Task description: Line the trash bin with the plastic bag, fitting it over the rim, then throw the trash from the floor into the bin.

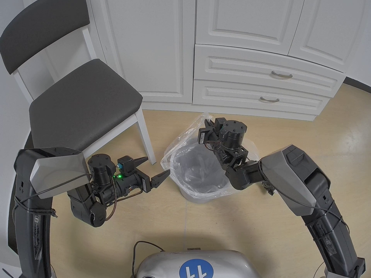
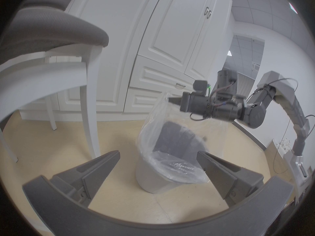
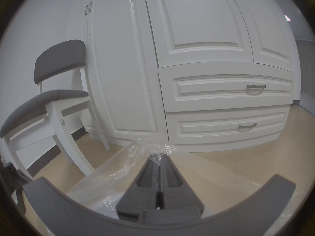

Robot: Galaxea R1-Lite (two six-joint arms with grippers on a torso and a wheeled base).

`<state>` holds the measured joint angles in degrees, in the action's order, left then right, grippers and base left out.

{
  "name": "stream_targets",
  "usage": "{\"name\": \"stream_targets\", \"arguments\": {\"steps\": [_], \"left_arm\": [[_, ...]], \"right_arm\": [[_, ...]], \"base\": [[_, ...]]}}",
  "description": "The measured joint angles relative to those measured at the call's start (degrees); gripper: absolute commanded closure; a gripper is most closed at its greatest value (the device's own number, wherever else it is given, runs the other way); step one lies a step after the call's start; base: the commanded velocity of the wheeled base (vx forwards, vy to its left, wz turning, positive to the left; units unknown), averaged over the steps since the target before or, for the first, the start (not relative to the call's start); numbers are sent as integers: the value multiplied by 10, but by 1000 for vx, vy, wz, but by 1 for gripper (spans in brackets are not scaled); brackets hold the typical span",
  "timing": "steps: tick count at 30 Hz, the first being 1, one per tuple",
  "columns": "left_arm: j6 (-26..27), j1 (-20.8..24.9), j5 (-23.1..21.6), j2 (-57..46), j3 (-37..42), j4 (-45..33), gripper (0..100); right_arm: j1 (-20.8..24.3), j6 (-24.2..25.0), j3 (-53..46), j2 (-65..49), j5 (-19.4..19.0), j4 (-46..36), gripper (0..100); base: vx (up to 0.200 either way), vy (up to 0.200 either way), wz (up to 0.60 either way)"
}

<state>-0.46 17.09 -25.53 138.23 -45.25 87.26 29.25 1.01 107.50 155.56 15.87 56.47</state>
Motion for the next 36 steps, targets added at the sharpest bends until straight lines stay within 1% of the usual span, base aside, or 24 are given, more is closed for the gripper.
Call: {"name": "stream_targets", "arguments": {"steps": [3,8,12,17,24,27,28,32,36], "left_arm": [[0,0,0,-14,6,1,0],[-1,0,0,-30,10,2,0],[0,0,0,-36,13,2,0],[1,0,0,-41,15,3,0],[2,0,0,-43,16,2,0],[2,0,0,-43,16,2,0],[2,1,0,-43,16,2,0],[3,2,0,-44,18,2,0],[3,2,0,-44,21,2,0]], "right_arm": [[0,0,43,28,-2,-41,100],[4,1,66,57,-7,-43,100],[3,3,70,66,2,-29,100],[7,2,71,70,13,10,100],[18,-5,71,63,16,34,100],[26,-16,71,58,15,37,100],[26,-19,71,56,15,38,0],[27,-49,71,52,15,52,0],[31,-53,71,47,13,55,0]], "base": [[0,0,0],[0,0,0],[0,0,0],[0,0,0],[0,0,0],[0,0,0],[0,0,0],[0,0,0],[0,0,0]]}}
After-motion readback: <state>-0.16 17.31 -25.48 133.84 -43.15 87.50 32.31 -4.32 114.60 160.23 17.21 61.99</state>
